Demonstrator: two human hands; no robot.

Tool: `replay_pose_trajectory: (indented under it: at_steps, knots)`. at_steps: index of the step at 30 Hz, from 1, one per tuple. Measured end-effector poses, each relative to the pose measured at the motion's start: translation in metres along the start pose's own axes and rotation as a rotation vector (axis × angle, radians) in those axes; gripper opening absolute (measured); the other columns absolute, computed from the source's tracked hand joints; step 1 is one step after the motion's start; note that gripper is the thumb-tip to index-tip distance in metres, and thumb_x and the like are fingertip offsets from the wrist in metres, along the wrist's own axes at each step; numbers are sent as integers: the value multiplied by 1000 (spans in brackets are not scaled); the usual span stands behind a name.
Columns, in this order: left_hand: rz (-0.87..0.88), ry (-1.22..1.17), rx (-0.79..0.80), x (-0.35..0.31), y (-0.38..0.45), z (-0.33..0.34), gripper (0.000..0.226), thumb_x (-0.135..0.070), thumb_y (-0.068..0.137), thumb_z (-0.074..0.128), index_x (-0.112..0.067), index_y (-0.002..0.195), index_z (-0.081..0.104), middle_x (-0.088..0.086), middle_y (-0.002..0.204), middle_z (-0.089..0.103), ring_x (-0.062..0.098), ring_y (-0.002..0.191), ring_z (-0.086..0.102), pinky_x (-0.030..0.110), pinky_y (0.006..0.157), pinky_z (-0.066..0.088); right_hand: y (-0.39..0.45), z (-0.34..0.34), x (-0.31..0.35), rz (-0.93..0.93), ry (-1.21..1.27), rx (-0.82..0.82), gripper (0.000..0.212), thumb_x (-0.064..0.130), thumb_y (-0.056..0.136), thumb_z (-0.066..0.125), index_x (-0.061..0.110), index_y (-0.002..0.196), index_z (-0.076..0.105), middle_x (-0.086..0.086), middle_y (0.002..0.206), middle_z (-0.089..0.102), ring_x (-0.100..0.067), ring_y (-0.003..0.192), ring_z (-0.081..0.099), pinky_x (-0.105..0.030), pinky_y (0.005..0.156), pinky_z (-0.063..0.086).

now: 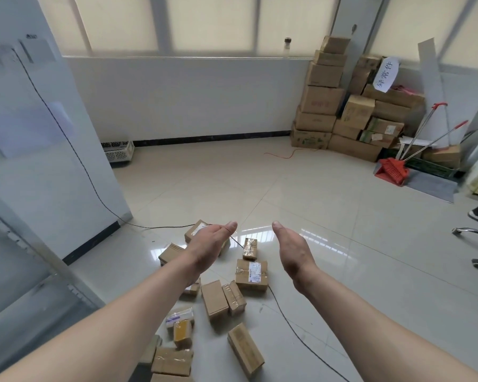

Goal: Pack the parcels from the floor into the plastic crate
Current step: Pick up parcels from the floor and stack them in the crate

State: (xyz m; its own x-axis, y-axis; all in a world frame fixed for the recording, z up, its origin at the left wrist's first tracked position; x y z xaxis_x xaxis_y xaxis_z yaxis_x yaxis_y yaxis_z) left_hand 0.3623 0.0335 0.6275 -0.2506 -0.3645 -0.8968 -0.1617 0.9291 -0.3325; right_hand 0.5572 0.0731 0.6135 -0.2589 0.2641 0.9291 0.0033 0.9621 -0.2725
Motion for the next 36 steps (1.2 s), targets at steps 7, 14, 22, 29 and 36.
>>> replay_pose_trajectory:
  at_steps: [7, 14, 22, 29, 36]
  knots:
    - [-23, -27, 24, 1, 73, 15, 44, -52, 96, 49, -19, 121, 63, -4, 120, 58, 14, 104, 52, 34, 79, 38, 69, 0, -7, 64, 0, 5, 38, 46, 105, 46, 18, 108, 71, -3, 126, 69, -20, 116, 59, -34, 103, 43]
    - [-51, -75, 49, -6, 183, 12, 49, -55, 94, 52, -22, 131, 59, -3, 141, 53, 15, 117, 44, 43, 104, 38, 171, 13, 2, 101, -25, -14, 44, 46, 105, 46, 17, 134, 64, 11, 113, 58, -11, 113, 49, -27, 99, 34]
    - [-116, -4, 92, -8, 277, 5, 39, -69, 87, 51, -36, 108, 60, -5, 133, 56, 18, 118, 48, 48, 104, 42, 257, 30, 10, 149, -10, -34, 46, 47, 105, 46, 19, 138, 62, 8, 133, 62, -8, 117, 48, -28, 106, 35]
    - [-155, -23, 72, -12, 341, 14, 46, -60, 93, 49, -28, 125, 60, -6, 139, 53, 17, 126, 47, 43, 104, 38, 332, 38, 6, 188, -38, 15, 50, 49, 105, 45, 20, 143, 57, 5, 147, 55, -17, 136, 48, -43, 118, 36]
    - [-284, -46, -48, 1, 393, 30, 43, -53, 96, 48, -24, 125, 61, -5, 130, 54, 17, 117, 47, 37, 95, 37, 414, 42, -27, 252, -72, 133, 52, 48, 105, 45, 17, 146, 54, 1, 152, 51, -20, 138, 45, -45, 117, 37]
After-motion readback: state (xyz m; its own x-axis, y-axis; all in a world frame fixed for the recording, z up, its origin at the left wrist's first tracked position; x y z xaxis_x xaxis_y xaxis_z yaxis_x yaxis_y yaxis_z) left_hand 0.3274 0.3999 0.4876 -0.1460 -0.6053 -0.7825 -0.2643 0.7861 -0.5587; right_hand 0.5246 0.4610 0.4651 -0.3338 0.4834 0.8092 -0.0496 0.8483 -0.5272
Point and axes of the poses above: each hand's wrist, its own y-axis towards the middle knuckle, its own z-axis out of the palm, x = y × z, the point moved 8 cm from there along y, towards the middle knuckle
